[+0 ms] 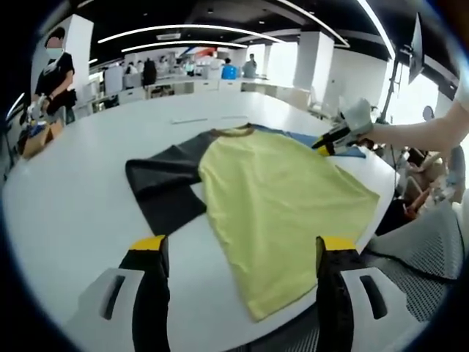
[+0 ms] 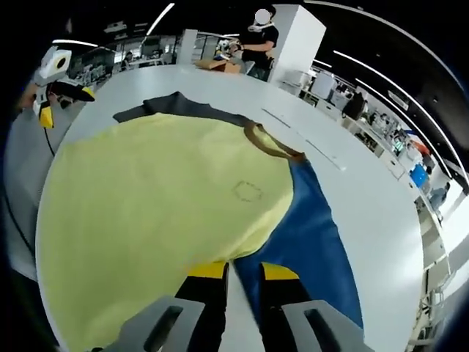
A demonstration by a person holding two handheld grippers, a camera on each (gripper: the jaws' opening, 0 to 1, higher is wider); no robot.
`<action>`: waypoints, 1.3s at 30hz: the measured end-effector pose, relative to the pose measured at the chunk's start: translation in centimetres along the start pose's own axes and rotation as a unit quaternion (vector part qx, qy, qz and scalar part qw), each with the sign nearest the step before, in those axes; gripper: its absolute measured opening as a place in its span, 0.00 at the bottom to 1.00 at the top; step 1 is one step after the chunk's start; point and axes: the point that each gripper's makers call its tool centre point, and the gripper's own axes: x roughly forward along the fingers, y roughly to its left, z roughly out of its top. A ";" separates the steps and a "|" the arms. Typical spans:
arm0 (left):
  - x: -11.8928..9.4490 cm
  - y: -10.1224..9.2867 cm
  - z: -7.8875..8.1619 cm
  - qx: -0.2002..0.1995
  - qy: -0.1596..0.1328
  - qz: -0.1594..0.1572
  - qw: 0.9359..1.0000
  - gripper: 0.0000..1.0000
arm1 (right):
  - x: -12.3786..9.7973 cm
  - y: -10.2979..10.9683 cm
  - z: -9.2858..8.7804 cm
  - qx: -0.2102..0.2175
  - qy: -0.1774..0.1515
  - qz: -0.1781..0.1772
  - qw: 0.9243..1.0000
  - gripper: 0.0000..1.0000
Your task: Fold the garment on the visible template until the final outline fits inside the template.
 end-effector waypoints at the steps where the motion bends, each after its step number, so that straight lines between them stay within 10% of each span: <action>1: 0.0 0.0 0.0 -0.001 0.001 0.001 1.000 0.77 | 0.1 -0.1 -0.1 -0.017 0.004 -0.001 1.000 0.09; 25: 0.2 0.4 0.0 -0.011 0.002 0.004 1.000 0.70 | -0.9 -0.6 1.0 0.060 -0.034 -0.001 0.998 0.00; 39: 0.1 0.4 0.4 -0.009 -0.003 0.003 1.000 0.69 | -1.9 -3.0 0.4 0.171 -0.050 -0.037 0.983 0.00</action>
